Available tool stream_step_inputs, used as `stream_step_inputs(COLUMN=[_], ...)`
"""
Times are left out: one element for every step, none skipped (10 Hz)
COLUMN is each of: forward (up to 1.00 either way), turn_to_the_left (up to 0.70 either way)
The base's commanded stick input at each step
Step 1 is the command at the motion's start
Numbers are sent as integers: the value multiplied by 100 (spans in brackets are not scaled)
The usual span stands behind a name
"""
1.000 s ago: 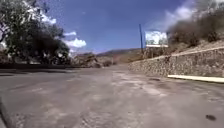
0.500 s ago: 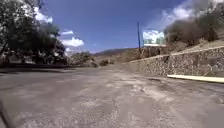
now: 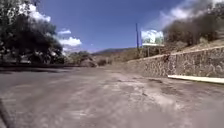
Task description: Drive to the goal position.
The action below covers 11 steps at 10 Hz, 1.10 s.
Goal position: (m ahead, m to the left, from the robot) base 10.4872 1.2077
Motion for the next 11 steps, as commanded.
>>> stream_step_inputs(forward=[70,70,70,70,70,70,70,70,70,70,70], turn_to_the_left=[0,0,0,0,0,0,0,0,0,0,0])
